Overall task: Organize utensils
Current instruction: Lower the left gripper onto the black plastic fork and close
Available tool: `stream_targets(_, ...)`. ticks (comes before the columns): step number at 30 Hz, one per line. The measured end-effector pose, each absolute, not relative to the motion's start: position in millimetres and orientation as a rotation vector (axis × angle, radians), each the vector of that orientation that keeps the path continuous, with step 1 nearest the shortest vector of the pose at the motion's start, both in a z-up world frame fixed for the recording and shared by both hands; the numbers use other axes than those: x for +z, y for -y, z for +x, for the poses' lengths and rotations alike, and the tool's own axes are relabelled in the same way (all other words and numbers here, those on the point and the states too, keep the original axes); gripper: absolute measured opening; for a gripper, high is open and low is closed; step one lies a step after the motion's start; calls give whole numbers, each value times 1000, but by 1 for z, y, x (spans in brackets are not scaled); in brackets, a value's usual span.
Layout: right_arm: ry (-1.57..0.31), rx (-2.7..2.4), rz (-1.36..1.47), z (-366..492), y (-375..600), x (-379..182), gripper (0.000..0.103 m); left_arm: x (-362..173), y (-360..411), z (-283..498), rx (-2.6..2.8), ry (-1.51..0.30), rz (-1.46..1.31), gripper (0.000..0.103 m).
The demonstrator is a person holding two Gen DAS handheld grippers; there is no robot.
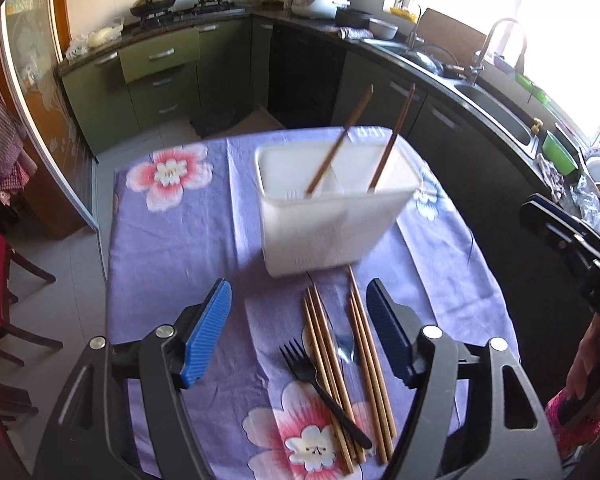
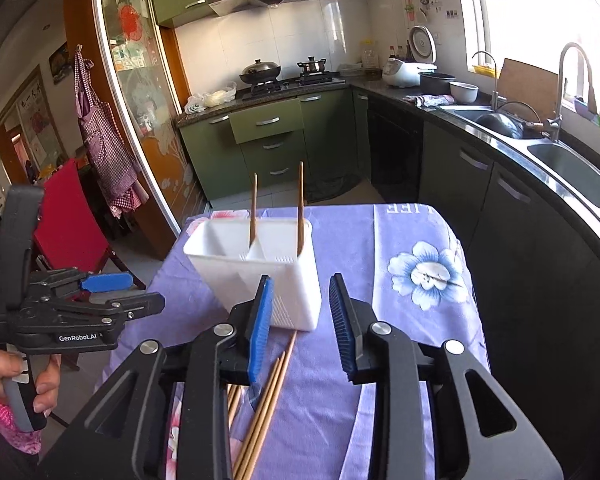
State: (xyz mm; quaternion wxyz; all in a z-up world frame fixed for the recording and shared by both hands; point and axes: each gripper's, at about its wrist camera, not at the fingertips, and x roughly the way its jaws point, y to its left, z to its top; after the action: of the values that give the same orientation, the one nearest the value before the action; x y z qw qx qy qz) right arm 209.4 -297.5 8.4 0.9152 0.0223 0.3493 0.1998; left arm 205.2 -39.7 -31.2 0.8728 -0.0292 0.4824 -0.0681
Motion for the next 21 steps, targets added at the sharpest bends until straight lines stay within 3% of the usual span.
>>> stream_targets(6, -791, 416, 93, 173, 325, -38, 33, -102, 48, 177, -148, -1157, -143, 70)
stream_targets(11, -826, 431, 106, 164, 327, -57, 33, -135, 55, 171, -106, -1227, -173, 64)
stream_targets(15, -830, 442, 106, 162, 321, -58, 33, -147, 58, 173, -59, -1258, -157, 47)
stream_targets(17, -825, 447, 106, 161, 320, -56, 38, -149, 56, 174, -42, -1271, -150, 38)
stream_targets(21, -818, 454, 105, 163, 317, -51, 40, -152, 55, 173, -34, -1288, -145, 38)
